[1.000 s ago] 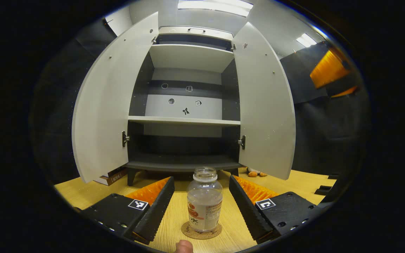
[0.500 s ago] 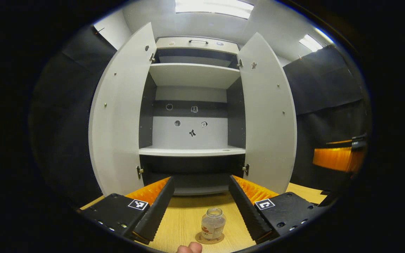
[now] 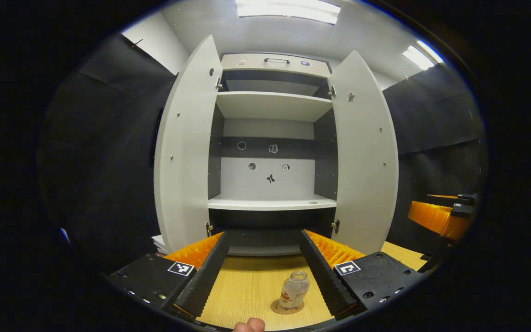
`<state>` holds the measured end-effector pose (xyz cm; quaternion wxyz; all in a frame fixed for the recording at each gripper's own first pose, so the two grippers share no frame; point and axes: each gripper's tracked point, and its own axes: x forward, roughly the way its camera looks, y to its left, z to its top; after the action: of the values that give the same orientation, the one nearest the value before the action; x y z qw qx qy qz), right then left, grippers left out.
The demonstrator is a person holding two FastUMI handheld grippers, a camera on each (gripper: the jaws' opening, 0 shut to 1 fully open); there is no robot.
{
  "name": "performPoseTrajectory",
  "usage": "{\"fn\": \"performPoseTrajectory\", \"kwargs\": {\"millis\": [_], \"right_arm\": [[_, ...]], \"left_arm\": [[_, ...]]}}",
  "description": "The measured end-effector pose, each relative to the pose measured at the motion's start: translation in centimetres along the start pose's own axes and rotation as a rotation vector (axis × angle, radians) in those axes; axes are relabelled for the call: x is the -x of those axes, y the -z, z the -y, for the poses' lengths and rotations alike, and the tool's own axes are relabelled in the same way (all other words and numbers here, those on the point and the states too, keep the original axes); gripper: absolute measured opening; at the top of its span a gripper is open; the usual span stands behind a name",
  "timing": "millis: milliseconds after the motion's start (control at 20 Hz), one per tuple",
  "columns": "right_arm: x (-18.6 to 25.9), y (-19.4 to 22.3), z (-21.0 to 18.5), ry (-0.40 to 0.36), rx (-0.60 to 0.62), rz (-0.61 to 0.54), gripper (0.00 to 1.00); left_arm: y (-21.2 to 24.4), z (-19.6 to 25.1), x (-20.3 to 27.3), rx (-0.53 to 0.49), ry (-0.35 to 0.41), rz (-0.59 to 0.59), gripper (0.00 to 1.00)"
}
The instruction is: Grasp the bottle in the cabinet with the left hand and place it on the coaster, then close the right door with the right hand and the left door with the left hand.
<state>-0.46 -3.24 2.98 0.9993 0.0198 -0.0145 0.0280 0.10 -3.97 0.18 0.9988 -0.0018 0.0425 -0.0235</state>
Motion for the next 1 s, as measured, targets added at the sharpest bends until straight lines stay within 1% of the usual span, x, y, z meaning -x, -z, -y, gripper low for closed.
{"fn": "performPoseTrajectory", "kwargs": {"millis": [100,200,250,300,350,450,500,550,600,750,800,1000], "right_arm": [[0.0,-1.0,0.3,-0.010,0.004,-0.001,0.96],[-0.3,-2.8,1.3,-0.016,0.006,0.021,0.97],[-0.5,-4.1,2.0,-0.014,0.005,0.041,0.96],[-0.9,-5.4,3.0,-0.006,0.012,0.056,0.94],[-1.6,-6.7,4.6,0.017,0.032,0.066,0.96],[-2.9,-8.8,8.0,0.078,0.072,0.075,0.96],[-3.8,-10.5,9.9,0.113,0.072,0.114,0.97],[-4.7,-12.0,11.3,0.139,0.072,0.141,0.94],[-5.8,-13.0,12.5,0.155,0.078,0.156,0.96],[-9.4,-15.6,15.4,0.186,0.096,0.181,0.96],[-10.6,-16.0,16.2,0.203,0.097,0.177,0.96],[-14.1,-16.2,17.3,0.214,0.131,0.156,0.97]], "left_arm": [[-0.1,-0.9,0.6,0.012,-0.018,0.008,0.94],[0.1,-2.0,0.7,0.005,-0.044,0.026,0.94],[0.3,-2.3,0.8,0.003,-0.052,0.019,0.94],[0.4,-2.5,1.0,0.001,-0.059,0.018,0.94],[0.5,-2.6,1.2,0.001,-0.063,0.021,0.94],[0.5,-2.5,1.5,0.004,-0.060,0.022,0.94],[0.6,-2.4,1.9,0.005,-0.054,0.021,0.94],[0.5,-2.3,2.2,0.006,-0.052,0.026,0.97],[0.6,-2.2,2.4,0.004,-0.051,0.029,0.94],[0.9,-2.0,3.0,-0.004,-0.046,0.021,0.94],[0.8,-1.9,3.2,-0.008,-0.043,0.023,0.94],[0.6,-2.2,3.4,-0.037,-0.054,0.026,0.94]]}}
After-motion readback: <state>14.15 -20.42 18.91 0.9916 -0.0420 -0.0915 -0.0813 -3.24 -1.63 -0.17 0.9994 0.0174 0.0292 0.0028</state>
